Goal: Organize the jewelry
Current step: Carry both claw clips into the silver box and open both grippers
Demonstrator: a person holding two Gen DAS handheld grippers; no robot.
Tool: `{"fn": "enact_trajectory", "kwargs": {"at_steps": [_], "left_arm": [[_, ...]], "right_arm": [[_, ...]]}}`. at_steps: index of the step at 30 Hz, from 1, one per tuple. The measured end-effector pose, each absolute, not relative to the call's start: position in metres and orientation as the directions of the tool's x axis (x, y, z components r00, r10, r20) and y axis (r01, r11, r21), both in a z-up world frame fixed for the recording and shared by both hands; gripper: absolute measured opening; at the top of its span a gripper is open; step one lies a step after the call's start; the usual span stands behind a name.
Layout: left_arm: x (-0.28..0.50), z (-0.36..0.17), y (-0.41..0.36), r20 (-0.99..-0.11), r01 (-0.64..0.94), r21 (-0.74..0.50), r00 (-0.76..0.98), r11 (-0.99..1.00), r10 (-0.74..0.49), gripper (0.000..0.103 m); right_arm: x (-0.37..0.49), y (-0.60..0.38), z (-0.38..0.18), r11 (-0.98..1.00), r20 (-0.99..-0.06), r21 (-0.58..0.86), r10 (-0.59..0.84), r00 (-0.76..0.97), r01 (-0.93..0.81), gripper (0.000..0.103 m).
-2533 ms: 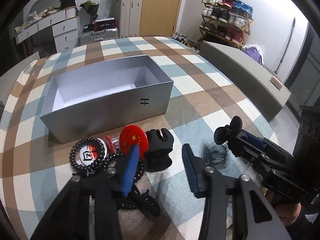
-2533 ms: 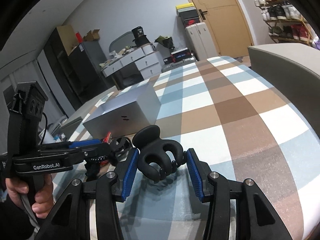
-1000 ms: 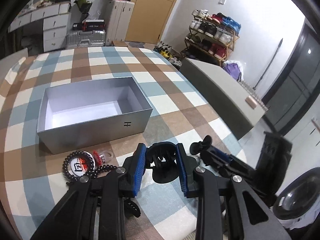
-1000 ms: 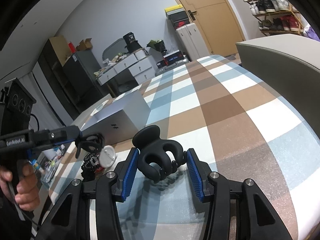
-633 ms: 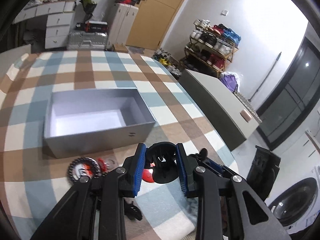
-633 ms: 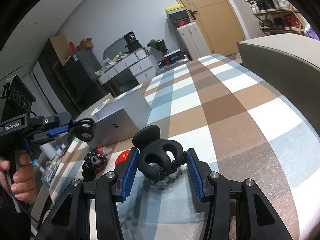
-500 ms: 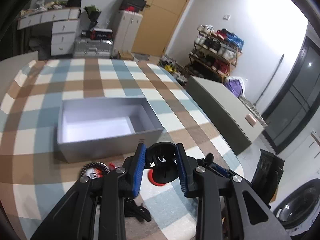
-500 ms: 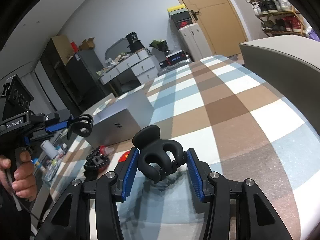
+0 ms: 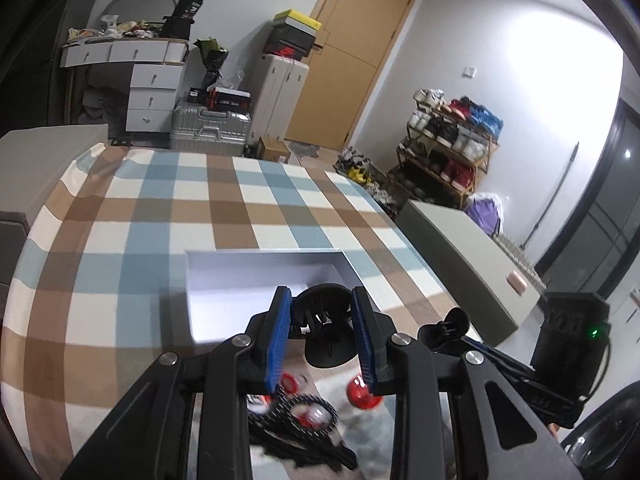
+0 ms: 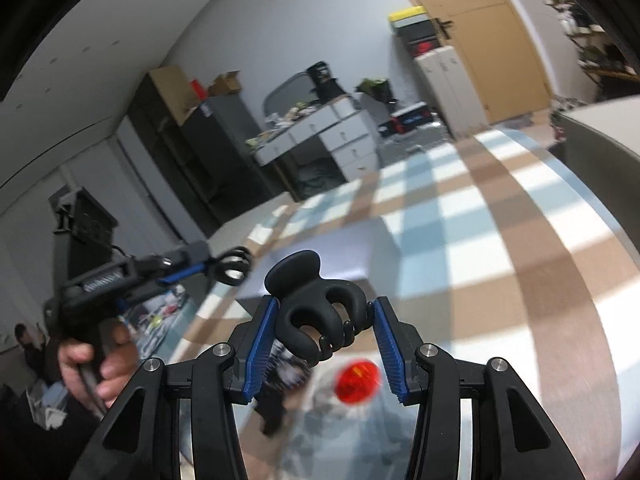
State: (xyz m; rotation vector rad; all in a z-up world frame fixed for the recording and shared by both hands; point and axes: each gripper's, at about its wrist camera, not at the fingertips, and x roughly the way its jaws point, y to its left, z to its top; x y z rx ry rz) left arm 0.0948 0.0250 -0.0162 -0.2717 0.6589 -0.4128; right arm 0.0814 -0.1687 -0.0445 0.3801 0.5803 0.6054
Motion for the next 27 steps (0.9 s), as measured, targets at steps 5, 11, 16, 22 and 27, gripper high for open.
{"fn": "enact_trajectory", "kwargs": {"at_steps": [5, 11, 16, 22, 27], "left_arm": [[0.112, -0.018, 0.041, -0.522, 0.262, -0.369, 0.735, 0.892, -0.432, 0.025], [0.132, -0.028, 0.048, -0.546, 0.256, -0.36, 0.722, 0.897, -0.425, 0.025], [0.144, -0.036, 0.049, -0.57, 0.262, -0.365, 0.696, 0.894, -0.436, 0.025], [0.154, -0.048, 0.049, -0.601, 0.266, -0.372, 0.661, 0.889, -0.45, 0.025], [0.159, -0.058, 0.047, -0.629, 0.271, -0.378, 0.627, 0.886, -0.46, 0.025]], "right_arm": [[0.116, -0.144, -0.029, 0.726, -0.392, 0.505, 0.675, 0.625, -0.467, 0.048], [0.16, -0.117, -0.024, 0.729, -0.439, 0.482, 0.682, 0.586, -0.487, 0.048], [0.189, -0.1, -0.029, 0.749, -0.501, 0.454, 0.663, 0.557, -0.483, 0.048], [0.209, -0.093, -0.046, 0.755, -0.55, 0.46, 0.655, 0.518, -0.467, 0.048], [0.221, -0.089, -0.064, 0.76, -0.598, 0.472, 0.648, 0.471, -0.446, 0.048]]}}
